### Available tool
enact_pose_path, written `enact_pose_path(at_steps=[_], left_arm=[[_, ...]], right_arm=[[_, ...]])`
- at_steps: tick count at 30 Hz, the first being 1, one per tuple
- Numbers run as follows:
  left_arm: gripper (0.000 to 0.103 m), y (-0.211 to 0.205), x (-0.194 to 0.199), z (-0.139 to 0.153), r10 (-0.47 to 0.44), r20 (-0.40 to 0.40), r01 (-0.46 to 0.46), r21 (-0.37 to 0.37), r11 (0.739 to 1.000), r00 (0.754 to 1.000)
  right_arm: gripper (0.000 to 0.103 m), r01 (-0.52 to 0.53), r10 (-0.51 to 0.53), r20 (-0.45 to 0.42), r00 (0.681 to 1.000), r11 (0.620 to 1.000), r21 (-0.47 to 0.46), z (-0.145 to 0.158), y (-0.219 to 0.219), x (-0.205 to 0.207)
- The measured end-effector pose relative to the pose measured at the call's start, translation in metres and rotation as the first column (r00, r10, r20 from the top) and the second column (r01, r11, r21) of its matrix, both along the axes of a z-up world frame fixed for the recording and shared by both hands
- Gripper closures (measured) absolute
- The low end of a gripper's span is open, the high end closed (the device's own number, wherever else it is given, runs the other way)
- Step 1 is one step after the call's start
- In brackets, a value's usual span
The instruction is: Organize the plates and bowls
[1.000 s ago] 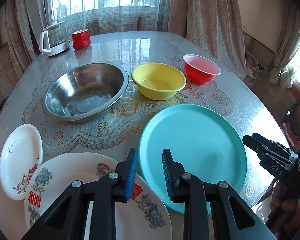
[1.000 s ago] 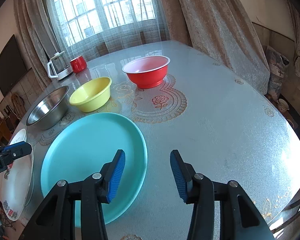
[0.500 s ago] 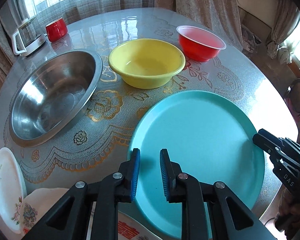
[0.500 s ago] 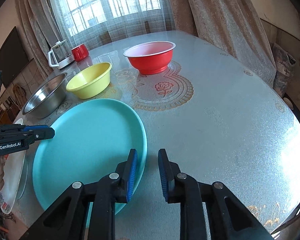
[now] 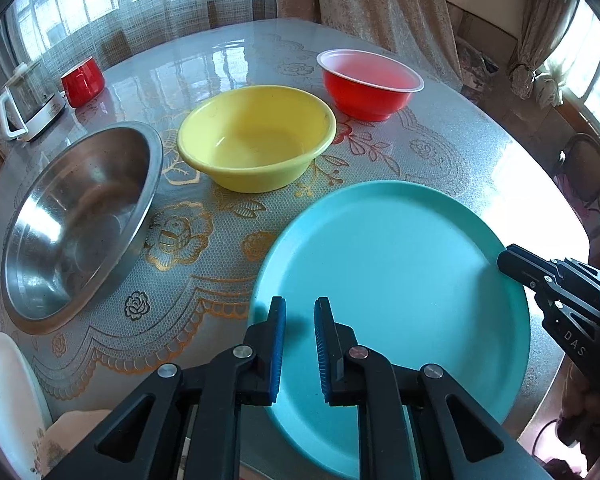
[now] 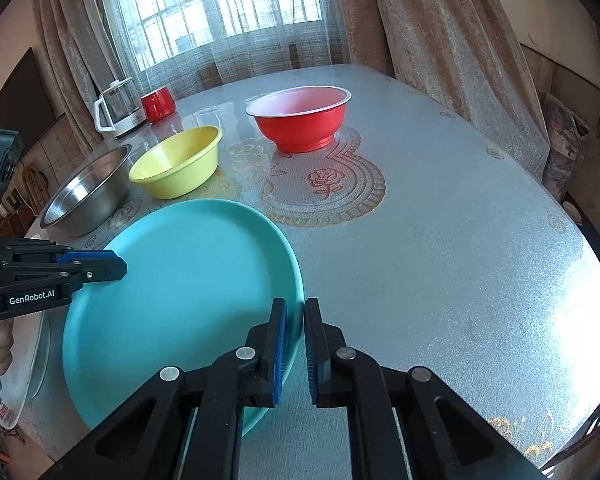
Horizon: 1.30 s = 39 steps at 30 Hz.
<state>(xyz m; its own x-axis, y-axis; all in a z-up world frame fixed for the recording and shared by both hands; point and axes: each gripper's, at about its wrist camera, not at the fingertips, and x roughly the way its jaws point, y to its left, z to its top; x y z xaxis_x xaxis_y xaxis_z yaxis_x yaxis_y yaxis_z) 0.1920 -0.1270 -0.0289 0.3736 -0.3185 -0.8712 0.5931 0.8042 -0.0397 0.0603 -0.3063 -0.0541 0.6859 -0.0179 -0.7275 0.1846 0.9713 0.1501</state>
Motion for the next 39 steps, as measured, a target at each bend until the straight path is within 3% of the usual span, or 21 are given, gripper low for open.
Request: enact_pose_path(at_steps=[2, 11, 18, 24, 31, 35, 39], left_arm=[[0.088, 0.005, 0.004, 0.004, 0.016, -0.001, -0.016, -0.013, 1.000, 1.000], [0.088, 0.003, 0.005, -0.003, 0.017, 0.019, -0.019, 0.071, 0.997, 1.000], [0.088, -0.009, -0.002, -0.008, -0.005, 0.027, 0.003, 0.074, 0.997, 1.000], [0.088, -0.007, 0.000, -0.008, 0.077, 0.018, -0.077, 0.028, 0.997, 0.997], [0.087, -0.010, -0.009, -0.007, 0.099, 0.025, -0.099, 0.001, 0.995, 0.995], [0.087, 0.008, -0.012, 0.007, 0.184, 0.027, -0.182, -0.070, 0.981, 0.982], [0.086, 0.029, -0.026, 0.021, 0.254, 0.052, -0.248, -0.106, 0.963, 0.966]], right_arm=[[0.094, 0.003, -0.003, -0.004, 1.000, 1.000, 0.018, 0.000, -0.004, 0.000], [0.094, 0.031, -0.031, -0.005, 1.000, 0.999, 0.009, 0.001, -0.010, 0.000], [0.093, 0.051, -0.051, -0.009, 0.999, 0.999, 0.020, 0.000, -0.016, 0.000], [0.093, 0.055, -0.054, -0.012, 0.998, 0.998, 0.032, 0.000, -0.017, 0.000], [0.092, 0.086, -0.085, -0.027, 0.996, 0.995, 0.058, 0.000, -0.024, 0.000], [0.080, 0.069, -0.067, -0.028, 0.997, 0.996, 0.060, 0.001, -0.020, 0.002], [0.075, 0.070, -0.068, -0.029, 0.997, 0.995, 0.068, 0.001, -0.019, 0.002]])
